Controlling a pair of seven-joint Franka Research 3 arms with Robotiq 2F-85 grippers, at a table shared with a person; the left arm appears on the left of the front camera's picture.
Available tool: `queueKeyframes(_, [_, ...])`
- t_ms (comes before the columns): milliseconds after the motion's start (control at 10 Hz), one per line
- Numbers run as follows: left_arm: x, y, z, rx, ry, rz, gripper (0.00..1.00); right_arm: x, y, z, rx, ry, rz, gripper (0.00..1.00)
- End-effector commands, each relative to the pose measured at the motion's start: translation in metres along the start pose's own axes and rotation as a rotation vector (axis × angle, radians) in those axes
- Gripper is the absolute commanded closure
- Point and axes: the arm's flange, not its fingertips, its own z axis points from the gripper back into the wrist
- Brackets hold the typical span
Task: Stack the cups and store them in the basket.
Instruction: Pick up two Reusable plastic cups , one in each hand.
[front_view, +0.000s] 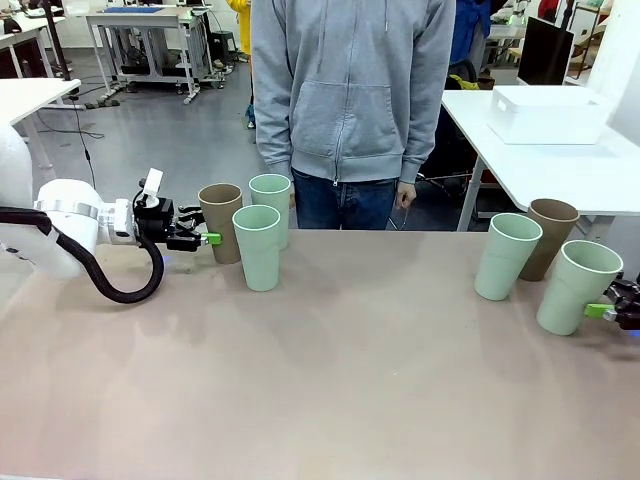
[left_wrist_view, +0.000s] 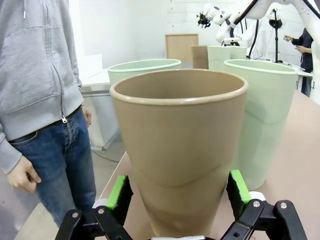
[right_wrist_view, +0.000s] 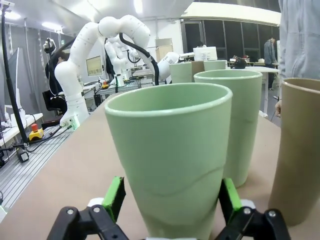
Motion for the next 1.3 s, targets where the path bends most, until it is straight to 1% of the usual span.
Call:
queueKeyframes(0, [0.004,0.006,0.001,-0.011,-0.042,0.022,0.00,0.001,0.006,-0.014,0.009,0.023,0.002,0.00])
queueKeyframes(400, [-0.001,0.007,-0.010,-0.035,-0.064,0.033,0.00,0.001,0.008,-0.027,0.022,0.006,-0.020,0.00])
queueKeyframes(800, [-0.001,0.007,-0.023,-0.052,-0.075,0.035,0.00,0.003,0.011,-0.033,0.026,-0.021,-0.046,0.00])
queueKeyframes(1200, [0.000,0.009,-0.028,-0.057,-0.084,0.038,0.00,0.004,0.013,-0.038,0.018,-0.023,-0.054,0.00])
